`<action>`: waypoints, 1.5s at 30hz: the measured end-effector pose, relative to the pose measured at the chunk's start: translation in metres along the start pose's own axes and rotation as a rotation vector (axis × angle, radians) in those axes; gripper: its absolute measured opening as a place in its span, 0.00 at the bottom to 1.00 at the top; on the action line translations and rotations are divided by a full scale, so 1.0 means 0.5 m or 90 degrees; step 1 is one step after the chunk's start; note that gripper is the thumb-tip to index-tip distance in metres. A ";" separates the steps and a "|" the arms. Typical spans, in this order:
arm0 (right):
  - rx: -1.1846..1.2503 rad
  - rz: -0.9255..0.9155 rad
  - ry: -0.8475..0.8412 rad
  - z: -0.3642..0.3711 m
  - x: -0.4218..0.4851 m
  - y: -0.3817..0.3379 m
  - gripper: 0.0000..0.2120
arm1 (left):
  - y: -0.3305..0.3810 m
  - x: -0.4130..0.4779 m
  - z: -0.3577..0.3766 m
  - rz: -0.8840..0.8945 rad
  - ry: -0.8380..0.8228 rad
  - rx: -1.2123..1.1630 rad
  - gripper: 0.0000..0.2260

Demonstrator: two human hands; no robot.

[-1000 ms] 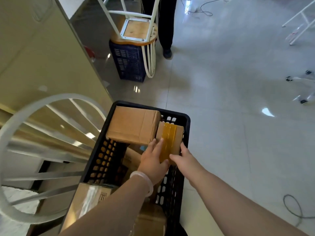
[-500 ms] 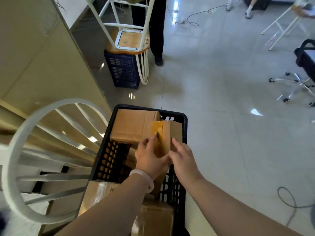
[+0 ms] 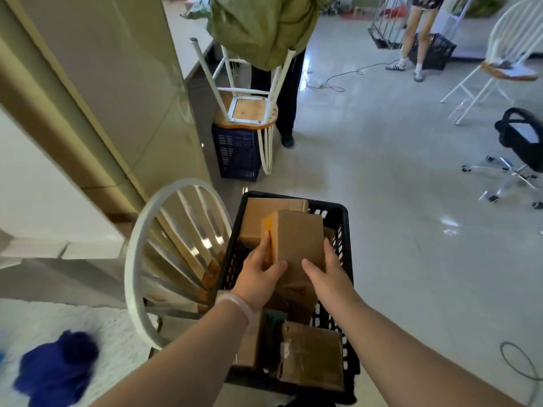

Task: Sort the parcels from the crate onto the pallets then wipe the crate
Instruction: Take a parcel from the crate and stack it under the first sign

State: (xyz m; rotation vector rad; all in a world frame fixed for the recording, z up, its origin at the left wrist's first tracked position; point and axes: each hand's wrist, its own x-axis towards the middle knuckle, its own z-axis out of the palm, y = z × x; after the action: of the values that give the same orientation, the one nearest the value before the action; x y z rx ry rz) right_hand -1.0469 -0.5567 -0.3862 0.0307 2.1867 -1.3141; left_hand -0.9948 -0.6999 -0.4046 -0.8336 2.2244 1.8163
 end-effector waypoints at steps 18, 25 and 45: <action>-0.047 -0.268 0.005 0.176 -0.173 -0.019 0.22 | -0.037 -0.132 -0.160 0.039 0.154 0.164 0.57; 0.029 -0.096 -0.019 0.169 -0.184 -0.061 0.33 | -0.053 -0.162 -0.188 0.032 -0.060 -0.133 0.50; -0.130 -0.282 0.081 0.178 -0.204 -0.014 0.23 | -0.078 -0.202 -0.211 -0.013 0.013 -0.235 0.42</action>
State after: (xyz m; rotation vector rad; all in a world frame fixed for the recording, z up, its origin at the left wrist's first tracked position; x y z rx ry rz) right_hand -0.9227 -0.6057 -0.3613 -0.4870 2.5222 -1.3334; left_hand -0.8676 -0.7709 -0.3657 -0.9314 1.9078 2.2563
